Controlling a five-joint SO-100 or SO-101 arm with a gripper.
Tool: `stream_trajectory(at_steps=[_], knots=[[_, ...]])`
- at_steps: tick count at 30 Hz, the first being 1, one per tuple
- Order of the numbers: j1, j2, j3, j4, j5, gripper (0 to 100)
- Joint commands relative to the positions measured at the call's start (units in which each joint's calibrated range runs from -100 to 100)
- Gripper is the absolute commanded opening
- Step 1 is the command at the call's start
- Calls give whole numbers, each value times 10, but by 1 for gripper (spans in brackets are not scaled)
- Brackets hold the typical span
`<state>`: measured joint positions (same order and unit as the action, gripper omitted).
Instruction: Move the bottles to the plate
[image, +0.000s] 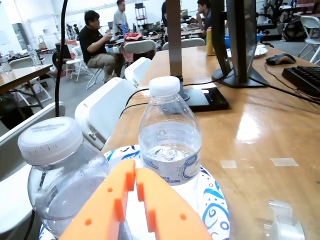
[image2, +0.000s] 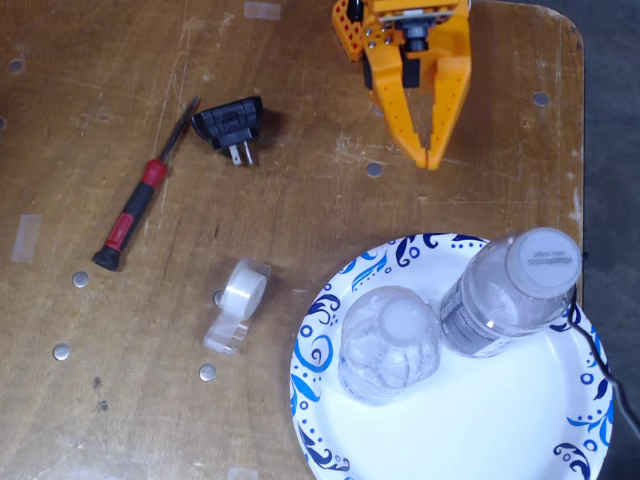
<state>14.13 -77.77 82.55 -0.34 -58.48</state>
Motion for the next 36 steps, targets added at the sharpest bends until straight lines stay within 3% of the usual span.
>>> stream_trajectory(at_steps=[1,9,14,22,32,36], knots=[[26,-77,41,1,1,1],[84,-213,146,17,2,1],[82,-208,164,23,2,1],[84,-209,165,144,1,1],[78,-205,165,157,1,1],[87,-209,165,210,1,1]])
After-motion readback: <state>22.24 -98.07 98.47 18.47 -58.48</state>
